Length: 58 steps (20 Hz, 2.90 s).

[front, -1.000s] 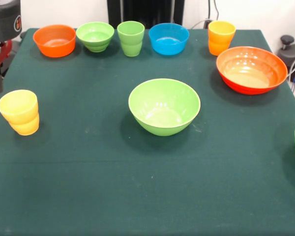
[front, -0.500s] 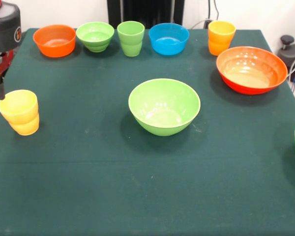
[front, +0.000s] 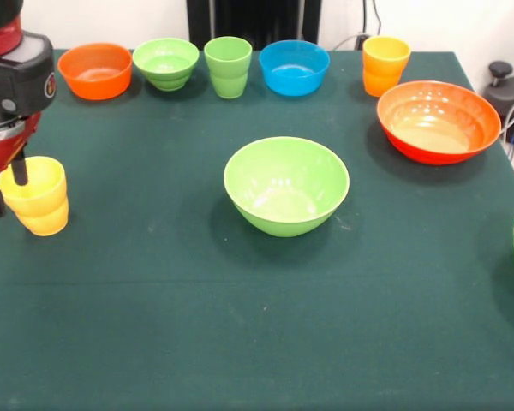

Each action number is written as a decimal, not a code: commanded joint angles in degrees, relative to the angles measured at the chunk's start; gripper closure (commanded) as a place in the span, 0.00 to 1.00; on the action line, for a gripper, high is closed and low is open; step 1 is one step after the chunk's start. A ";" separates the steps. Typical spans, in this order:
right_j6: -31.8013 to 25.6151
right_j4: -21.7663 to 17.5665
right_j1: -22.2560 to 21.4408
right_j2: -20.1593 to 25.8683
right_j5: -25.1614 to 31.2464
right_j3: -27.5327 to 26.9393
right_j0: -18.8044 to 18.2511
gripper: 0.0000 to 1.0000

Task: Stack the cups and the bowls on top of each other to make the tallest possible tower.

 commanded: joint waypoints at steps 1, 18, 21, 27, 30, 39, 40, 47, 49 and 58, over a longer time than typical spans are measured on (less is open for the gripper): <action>-2.10 -3.12 1.77 7.29 -1.59 2.97 1.96 0.00; -2.60 -3.64 8.15 6.33 2.04 -5.03 1.48 0.00; -2.32 -3.60 9.86 5.77 2.59 -7.35 1.47 0.00; -3.13 -3.69 14.07 5.29 1.46 -12.22 0.51 0.00; -3.23 -3.55 15.02 5.28 0.93 -13.26 0.32 0.00; -0.38 -2.05 13.09 4.33 4.14 -11.24 1.30 1.00; 0.26 -1.60 12.88 4.42 4.77 -11.13 1.24 1.00; 3.69 0.31 11.51 3.99 9.70 -11.44 1.14 1.00; 4.19 0.37 11.70 3.53 10.98 -12.39 0.99 1.00; 0.40 -1.02 11.91 3.48 8.51 -15.29 -0.27 1.00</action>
